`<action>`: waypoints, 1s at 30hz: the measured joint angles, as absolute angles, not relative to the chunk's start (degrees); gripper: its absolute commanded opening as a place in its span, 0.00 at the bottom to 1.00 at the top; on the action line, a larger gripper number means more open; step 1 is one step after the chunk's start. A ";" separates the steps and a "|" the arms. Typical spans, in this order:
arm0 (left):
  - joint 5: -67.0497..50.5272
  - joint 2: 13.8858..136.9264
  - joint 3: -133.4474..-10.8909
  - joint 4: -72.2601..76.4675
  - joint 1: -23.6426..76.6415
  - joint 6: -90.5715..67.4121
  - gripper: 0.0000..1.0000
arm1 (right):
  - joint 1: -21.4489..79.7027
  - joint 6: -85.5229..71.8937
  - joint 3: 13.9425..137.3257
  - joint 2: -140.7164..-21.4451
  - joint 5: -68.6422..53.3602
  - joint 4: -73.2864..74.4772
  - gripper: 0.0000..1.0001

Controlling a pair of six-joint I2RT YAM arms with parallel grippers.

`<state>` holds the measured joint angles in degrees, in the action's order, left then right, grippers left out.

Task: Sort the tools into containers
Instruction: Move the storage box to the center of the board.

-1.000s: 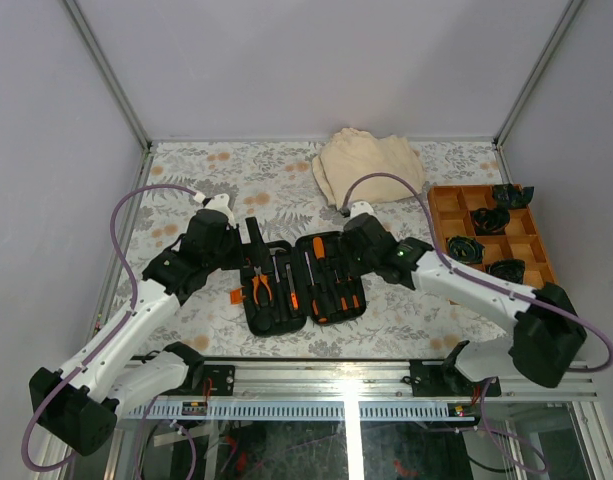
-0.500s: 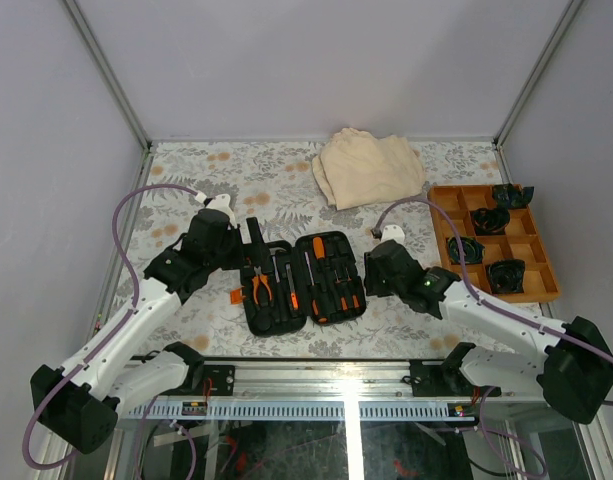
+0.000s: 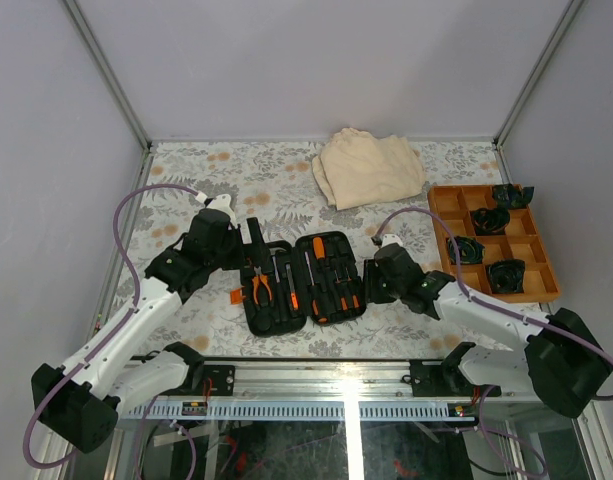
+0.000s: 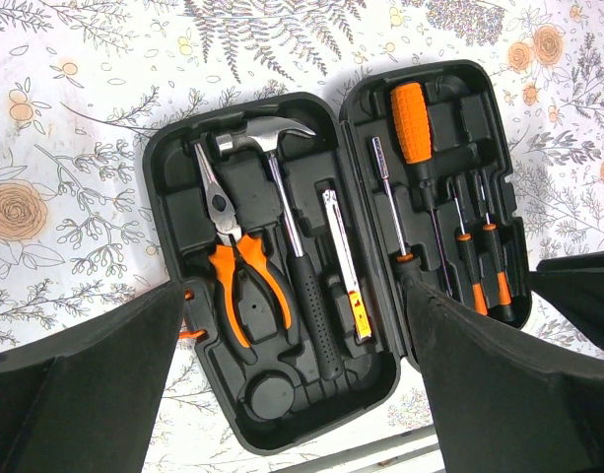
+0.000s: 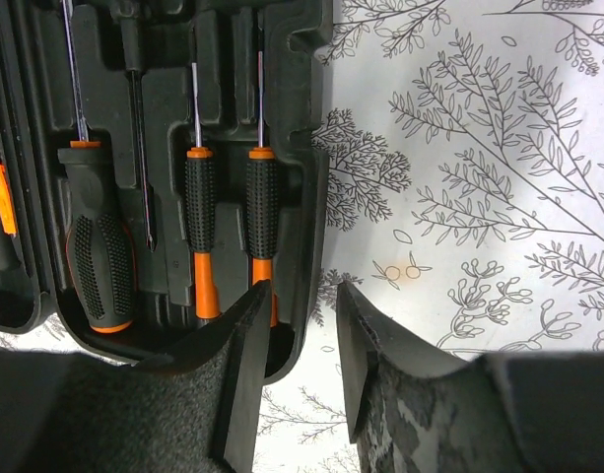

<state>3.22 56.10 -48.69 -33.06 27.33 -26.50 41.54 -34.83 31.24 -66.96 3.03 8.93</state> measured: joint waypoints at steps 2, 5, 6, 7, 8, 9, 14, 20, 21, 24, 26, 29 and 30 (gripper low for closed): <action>3.25 56.10 -48.69 -33.06 27.33 -26.50 0.93 | 41.21 -35.03 31.20 -67.94 2.33 8.25 0.34; 3.22 56.10 -48.69 -33.06 27.33 -26.50 0.93 | 41.06 -35.40 31.20 -69.67 1.83 7.49 0.28; 3.25 56.10 -48.69 -33.06 27.33 -26.50 0.93 | 41.01 -35.62 31.20 -70.24 1.78 7.25 0.25; 3.22 56.10 -48.69 -33.06 27.33 -26.50 0.93 | 40.99 -35.86 31.18 -70.63 1.67 6.96 0.23; 3.22 56.12 -48.69 -33.06 27.33 -26.50 0.93 | 40.97 -36.18 31.18 -70.94 1.41 6.76 0.21; 3.22 56.14 -48.69 -33.06 27.33 -26.50 0.93 | 40.93 -36.49 31.09 -71.09 1.26 6.52 0.19; 3.22 56.38 -48.69 -33.06 27.33 -26.50 0.93 | 40.66 -38.81 30.85 -72.03 0.43 4.73 0.13; 3.22 56.42 -48.69 -33.06 27.33 -26.50 0.93 | 40.56 -41.06 31.73 -75.40 -1.85 0.64 0.15; 3.22 56.42 -48.69 -33.06 27.33 -26.50 0.93 | 40.56 -41.12 31.99 -75.96 -2.35 0.14 0.18; 3.22 56.45 -48.69 -33.06 27.33 -26.50 0.93 | 40.56 -41.04 32.84 -76.42 -2.44 0.91 0.24; 3.22 56.47 -48.69 -33.06 27.33 -26.50 0.93 | 40.56 -40.53 33.74 -76.12 -1.48 2.74 0.26; 3.22 56.58 -48.69 -33.06 27.33 -26.50 0.93 | 40.56 -38.52 36.49 -74.61 2.26 7.18 0.26; 3.22 56.62 -48.69 -33.06 27.33 -26.50 0.93 | 40.56 -37.78 37.74 -74.17 3.62 8.58 0.26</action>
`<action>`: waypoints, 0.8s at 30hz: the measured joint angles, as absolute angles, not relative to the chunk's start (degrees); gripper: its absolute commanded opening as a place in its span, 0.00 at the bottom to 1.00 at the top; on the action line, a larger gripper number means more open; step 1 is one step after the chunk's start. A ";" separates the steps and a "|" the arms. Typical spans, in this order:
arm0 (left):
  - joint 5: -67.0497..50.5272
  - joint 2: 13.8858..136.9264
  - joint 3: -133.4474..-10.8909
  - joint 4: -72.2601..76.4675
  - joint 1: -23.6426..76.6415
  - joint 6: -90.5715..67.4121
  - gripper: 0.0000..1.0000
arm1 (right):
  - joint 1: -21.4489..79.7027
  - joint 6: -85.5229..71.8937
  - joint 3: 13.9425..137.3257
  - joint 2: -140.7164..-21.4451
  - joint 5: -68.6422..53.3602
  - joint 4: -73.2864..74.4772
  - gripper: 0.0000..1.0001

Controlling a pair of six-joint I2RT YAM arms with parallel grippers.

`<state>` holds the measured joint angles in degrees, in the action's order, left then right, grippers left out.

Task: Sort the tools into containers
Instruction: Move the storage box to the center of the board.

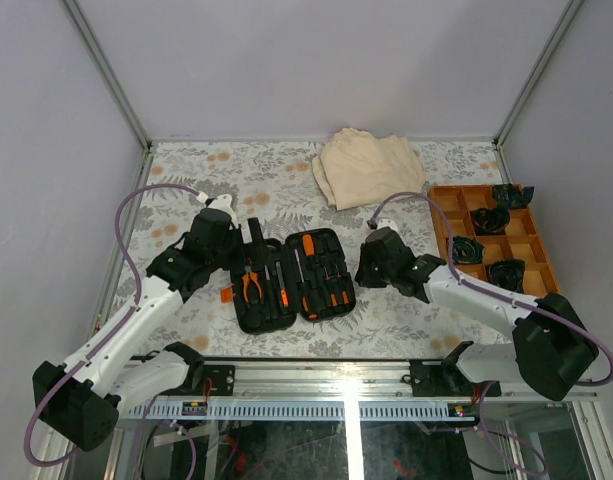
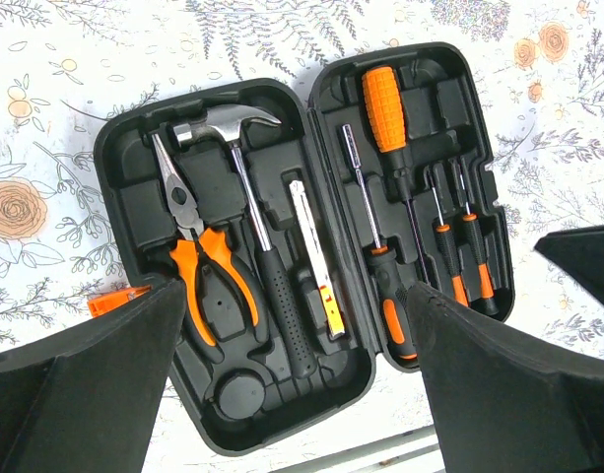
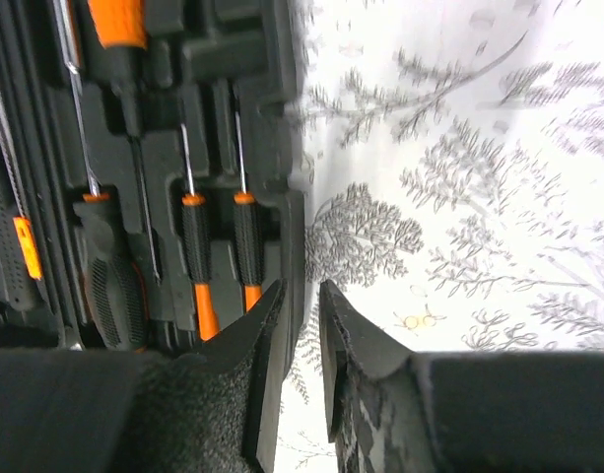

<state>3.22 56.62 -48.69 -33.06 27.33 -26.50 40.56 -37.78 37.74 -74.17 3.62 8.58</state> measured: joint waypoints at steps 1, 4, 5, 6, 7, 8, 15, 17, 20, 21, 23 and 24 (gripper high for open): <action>3.22 56.69 -48.69 -33.06 27.33 -26.50 0.93 | 40.56 -37.06 39.22 -73.91 4.62 9.87 0.26; 3.22 56.82 -48.69 -33.06 27.33 -26.50 0.93 | 40.56 -34.89 43.57 -73.89 6.44 12.19 0.22; 3.22 56.88 -48.69 -33.06 27.33 -26.50 0.93 | 40.56 -34.35 44.73 -73.95 6.50 12.38 0.22; 3.22 56.90 -48.69 -33.06 27.33 -26.50 0.93 | 40.56 -33.93 45.63 -74.15 6.46 12.45 0.22; 3.22 56.95 -48.69 -33.06 27.33 -26.50 0.93 | 40.60 -33.58 46.26 -74.50 6.39 12.45 0.22; 3.22 56.95 -48.69 -33.06 27.33 -26.50 0.93 | 40.69 -33.23 46.98 -75.18 6.24 12.51 0.22; 3.22 56.95 -48.69 -33.06 27.33 -26.50 0.93 | 41.32 -32.32 48.27 -82.17 2.02 12.14 0.24; 3.22 56.95 -48.69 -33.06 27.33 -26.50 0.93 | 41.32 -32.21 48.29 -83.68 0.80 11.99 0.24; 3.22 56.95 -48.69 -33.06 27.33 -26.50 0.93 | 41.32 -31.88 48.53 -85.71 -0.60 11.64 0.24; 3.22 56.95 -48.69 -33.06 27.33 -26.50 0.93 | 41.32 -31.86 48.62 -86.37 -0.99 11.40 0.24; 3.22 56.95 -48.69 -33.06 27.33 -26.50 0.93 | 41.36 -31.68 48.73 -87.42 -1.30 11.16 0.24; 3.22 56.95 -48.69 -33.06 27.33 -26.50 0.93 | 41.36 -31.62 48.75 -87.85 -1.43 11.05 0.23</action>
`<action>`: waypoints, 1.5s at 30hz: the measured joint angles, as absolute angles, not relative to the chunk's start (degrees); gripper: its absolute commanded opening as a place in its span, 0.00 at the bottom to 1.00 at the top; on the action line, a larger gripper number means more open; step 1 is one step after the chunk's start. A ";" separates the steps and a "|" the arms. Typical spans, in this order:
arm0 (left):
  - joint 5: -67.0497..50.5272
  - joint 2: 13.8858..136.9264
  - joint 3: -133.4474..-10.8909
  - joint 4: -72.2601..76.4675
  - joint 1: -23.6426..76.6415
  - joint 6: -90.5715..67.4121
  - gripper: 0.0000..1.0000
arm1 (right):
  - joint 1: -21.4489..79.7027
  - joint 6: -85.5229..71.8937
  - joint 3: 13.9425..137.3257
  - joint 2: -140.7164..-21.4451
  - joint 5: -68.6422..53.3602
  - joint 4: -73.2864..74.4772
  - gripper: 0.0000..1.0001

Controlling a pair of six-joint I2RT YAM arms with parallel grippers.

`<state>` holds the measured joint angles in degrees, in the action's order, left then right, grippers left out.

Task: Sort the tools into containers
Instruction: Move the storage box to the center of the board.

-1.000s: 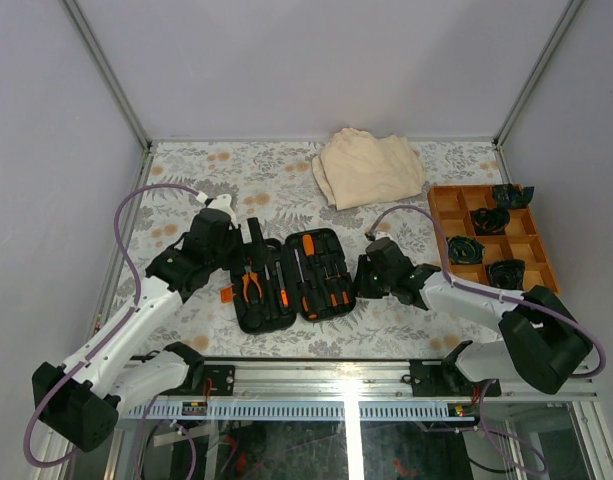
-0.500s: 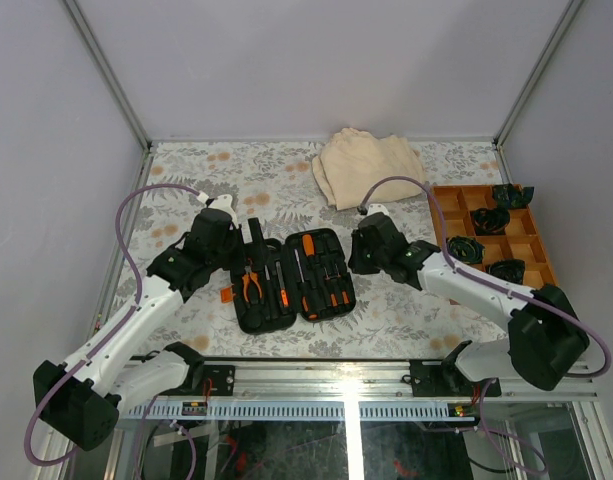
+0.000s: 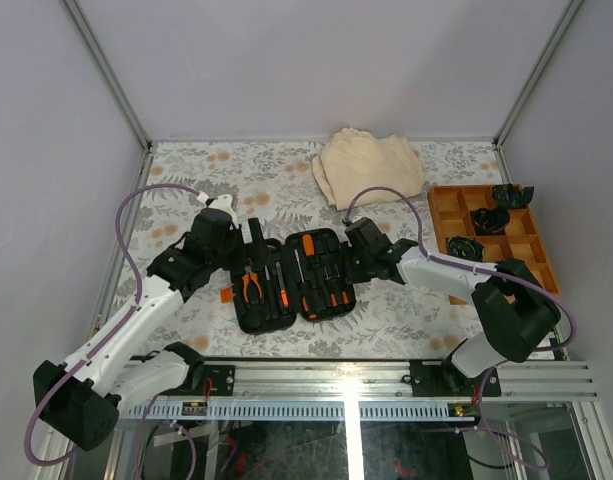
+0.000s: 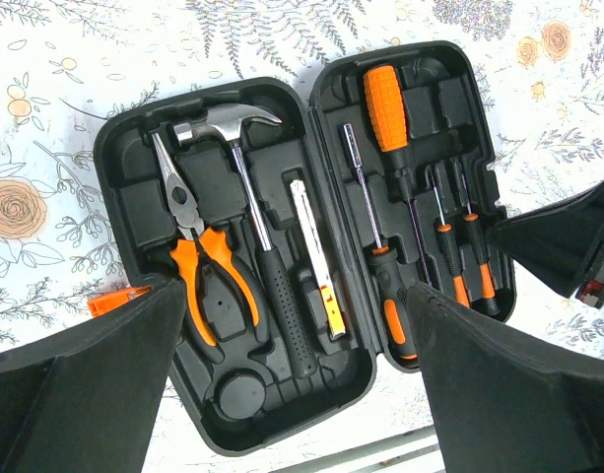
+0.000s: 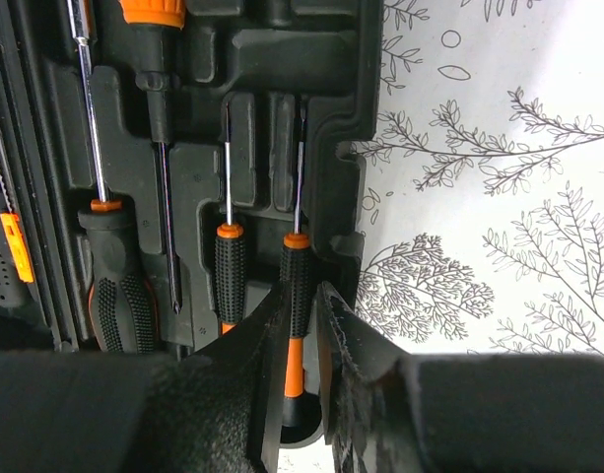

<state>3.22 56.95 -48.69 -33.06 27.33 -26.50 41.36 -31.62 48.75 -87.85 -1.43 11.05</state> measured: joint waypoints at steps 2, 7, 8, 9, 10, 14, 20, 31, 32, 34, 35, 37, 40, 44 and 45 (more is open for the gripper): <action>3.22 56.95 -48.69 -33.04 27.33 -26.50 0.93 | 41.36 -31.44 48.86 -88.60 -1.61 10.85 0.23; 3.22 56.95 -48.69 -33.06 27.33 -26.50 0.93 | 41.36 -30.92 50.37 -90.74 -1.43 10.98 0.21; 3.22 56.95 -48.69 -33.06 27.33 -26.50 0.93 | 41.36 -30.79 50.65 -91.00 -1.39 11.03 0.21; 3.22 56.95 -48.69 -33.06 27.33 -26.50 0.93 | 41.39 -30.68 50.96 -91.24 -1.39 11.20 0.21; 3.22 56.95 -48.69 -33.06 27.33 -26.50 0.93 | 41.47 -30.57 51.29 -91.48 -1.37 11.44 0.21; 3.22 56.95 -48.69 -33.06 27.33 -26.50 0.93 | 41.87 -30.28 52.36 -92.75 -1.23 11.68 0.20; 3.22 56.95 -48.69 -33.06 27.33 -26.50 0.93 | 42.06 -29.95 54.37 -94.56 -0.49 12.93 0.04; 3.22 56.95 -48.69 -33.06 27.33 -26.50 0.93 | 43.18 -30.39 57.28 -98.56 1.02 12.62 0.00; 3.22 56.95 -48.69 -33.06 27.33 -26.50 0.93 | 43.22 -30.44 57.41 -98.85 0.99 12.12 0.00; 3.20 56.95 -48.69 -33.06 27.33 -26.50 0.93 | 43.40 -30.52 57.80 -99.50 0.99 10.92 0.01; 3.22 56.95 -48.69 -33.06 27.33 -26.50 0.93 | 43.51 -30.50 58.11 -99.81 0.99 10.44 0.03; 3.22 56.95 -48.69 -33.06 27.33 -26.50 0.93 | 43.62 -30.44 58.76 -100.12 0.95 9.78 0.08; 3.22 56.95 -48.69 -33.06 27.33 -26.50 0.93 | 43.83 -29.93 59.61 -100.25 0.95 9.50 0.13; 3.22 56.95 -48.69 -33.06 27.33 -26.50 0.93 | 44.01 -28.27 59.59 -99.66 0.93 9.43 0.24; 3.22 56.95 -48.69 -33.06 27.33 -26.50 0.93 | 44.12 -27.62 59.48 -99.24 0.93 9.54 0.27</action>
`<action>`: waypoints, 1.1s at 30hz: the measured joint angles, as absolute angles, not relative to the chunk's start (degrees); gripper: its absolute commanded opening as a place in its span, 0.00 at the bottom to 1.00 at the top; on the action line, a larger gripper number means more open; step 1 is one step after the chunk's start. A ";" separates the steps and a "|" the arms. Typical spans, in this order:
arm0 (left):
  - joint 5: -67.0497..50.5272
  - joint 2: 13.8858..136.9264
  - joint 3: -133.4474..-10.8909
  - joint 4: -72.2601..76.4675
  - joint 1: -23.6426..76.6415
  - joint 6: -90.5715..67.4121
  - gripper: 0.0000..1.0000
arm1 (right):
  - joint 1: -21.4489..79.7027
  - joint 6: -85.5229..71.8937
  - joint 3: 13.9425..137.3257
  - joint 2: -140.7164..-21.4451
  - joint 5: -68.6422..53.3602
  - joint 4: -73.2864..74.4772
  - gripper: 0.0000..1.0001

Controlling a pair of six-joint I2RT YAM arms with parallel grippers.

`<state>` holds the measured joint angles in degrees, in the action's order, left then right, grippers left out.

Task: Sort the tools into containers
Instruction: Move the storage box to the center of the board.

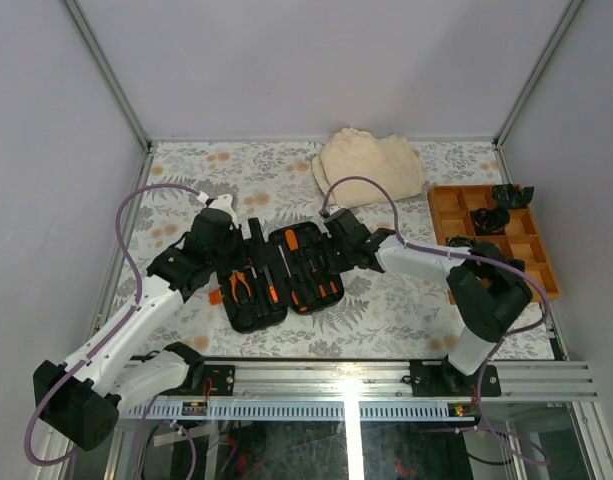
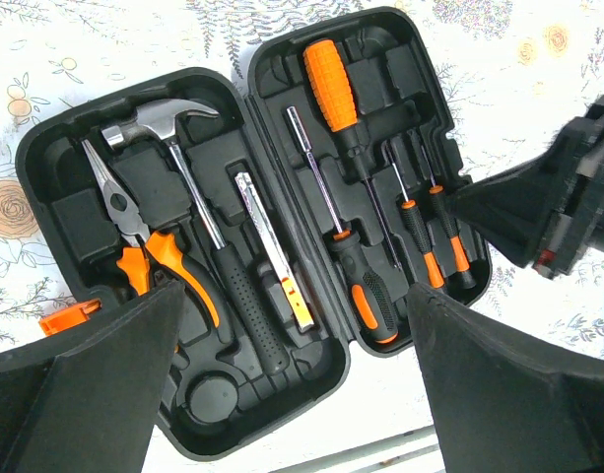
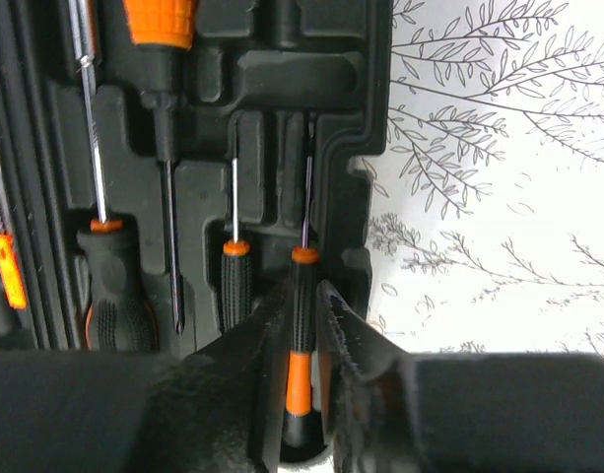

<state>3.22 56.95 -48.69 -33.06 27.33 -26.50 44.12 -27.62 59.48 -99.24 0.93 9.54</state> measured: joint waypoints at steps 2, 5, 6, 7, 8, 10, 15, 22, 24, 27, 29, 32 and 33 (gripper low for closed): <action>3.22 56.95 -48.69 -33.06 27.33 -26.50 0.93 | 44.21 -26.24 58.63 -96.92 0.84 9.74 0.32; 3.25 56.90 -48.69 -33.06 27.33 -26.50 0.94 | 44.23 -24.38 57.58 -90.65 0.95 9.34 0.37; 3.25 56.86 -48.69 -33.06 27.33 -26.50 0.94 | 44.25 -23.86 57.21 -88.07 1.06 8.78 0.39; 3.27 56.77 -48.69 -33.06 27.33 -26.50 0.95 | 44.25 -23.35 56.73 -85.14 1.37 8.01 0.40; 3.33 56.58 -48.69 -33.06 27.33 -26.50 0.95 | 44.27 -22.87 56.25 -82.15 1.96 7.27 0.42; 3.70 56.10 -48.69 -33.06 27.33 -26.50 0.96 | 44.27 -22.15 55.13 -76.47 3.66 6.11 0.44; 5.93 54.87 -48.66 -33.21 27.33 -27.59 0.96 | 43.79 -21.54 52.80 -68.79 8.05 6.26 0.47; 9.15 53.76 -43.68 -33.28 27.33 -36.71 0.96 | 38.59 -22.59 45.67 -68.58 4.14 8.29 0.52; 10.24 53.23 -40.56 -33.50 27.33 -39.90 0.95 | 37.76 -22.76 45.10 -70.32 0.93 8.08 0.53; 11.49 52.99 -37.01 -34.33 27.09 -43.40 0.94 | 36.95 -23.18 44.71 -73.95 -4.47 6.20 0.54; 12.05 52.95 -35.20 -34.61 26.81 -45.36 0.93 | 36.45 -23.68 44.31 -76.53 -8.08 4.56 0.54; 12.97 52.95 -33.54 -34.74 26.39 -47.33 0.92 | 35.66 -24.29 43.97 -80.93 -12.82 2.57 0.54; 13.17 52.95 -33.15 -34.74 26.26 -47.81 0.91 | 35.51 -24.45 43.97 -82.04 -13.61 2.20 0.54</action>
<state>13.17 52.95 -33.15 -34.74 26.26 -47.81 35.51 -24.45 43.97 -82.04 -13.61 2.20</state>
